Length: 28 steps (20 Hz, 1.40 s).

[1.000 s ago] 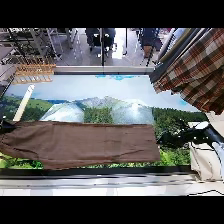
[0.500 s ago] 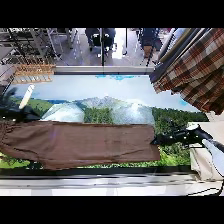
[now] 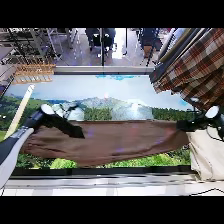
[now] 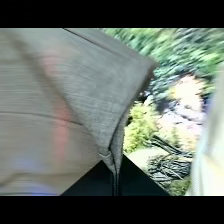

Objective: Fold the clothes and pants, and hang the long-sleeved shirts on hangers.

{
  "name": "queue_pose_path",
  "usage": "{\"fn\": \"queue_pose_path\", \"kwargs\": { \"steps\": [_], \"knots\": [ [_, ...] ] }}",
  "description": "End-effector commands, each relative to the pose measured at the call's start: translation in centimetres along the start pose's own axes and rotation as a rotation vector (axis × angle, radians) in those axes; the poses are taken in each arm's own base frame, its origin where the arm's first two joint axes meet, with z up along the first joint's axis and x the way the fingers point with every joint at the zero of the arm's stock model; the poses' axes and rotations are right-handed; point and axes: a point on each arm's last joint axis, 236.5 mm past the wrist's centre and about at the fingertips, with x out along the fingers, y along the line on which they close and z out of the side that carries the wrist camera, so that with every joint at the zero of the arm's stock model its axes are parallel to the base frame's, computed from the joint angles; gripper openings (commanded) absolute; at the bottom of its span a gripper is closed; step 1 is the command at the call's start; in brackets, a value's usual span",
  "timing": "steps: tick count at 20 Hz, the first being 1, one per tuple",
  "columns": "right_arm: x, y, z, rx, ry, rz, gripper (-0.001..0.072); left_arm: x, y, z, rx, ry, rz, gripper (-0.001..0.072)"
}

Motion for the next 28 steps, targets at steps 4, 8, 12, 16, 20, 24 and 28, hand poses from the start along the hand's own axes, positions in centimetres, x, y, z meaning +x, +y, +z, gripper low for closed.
{"fn": "queue_pose_path", "kwargs": {
  "steps": [4, 8, 12, 16, 20, 24, 28],
  "knots": [
    [-8.3, 21.3, 0.4, -0.178, -0.080, 0.446, 0.0017, 1.6, 0.3, -0.8, -0.002, 0.022, 0.029, 0.0010],
    [-5.0, 35.7, -4.8, -0.354, -0.026, 0.534, 0.0017, -2.9, 3.1, -1.9, -0.121, -0.012, 0.006, 0.0009],
    [1.6, 48.7, -10.5, -0.444, -0.008, 0.639, 0.0020, -7.6, 6.0, -1.9, -0.225, -0.129, 0.033, 0.0009],
    [4.2, 48.7, -10.4, -0.555, 0.121, 0.542, 0.0513, -8.8, 7.1, -3.1, -0.261, -0.120, 0.035, 0.0009],
    [2.6, 33.8, -2.3, -0.363, 0.139, 0.368, 0.0512, -8.7, 8.2, -4.1, -0.253, -0.083, 0.092, 0.0010],
    [4.6, 22.6, -5.5, -0.140, 0.337, 0.512, 0.0553, -9.1, 10.0, -4.7, -0.285, -0.074, 0.161, 0.0010],
    [9.1, 21.3, -5.7, -0.085, 0.249, 0.629, 0.0618, -8.6, 9.2, -4.3, -0.272, -0.071, 0.146, 0.0011]
  ]
}}
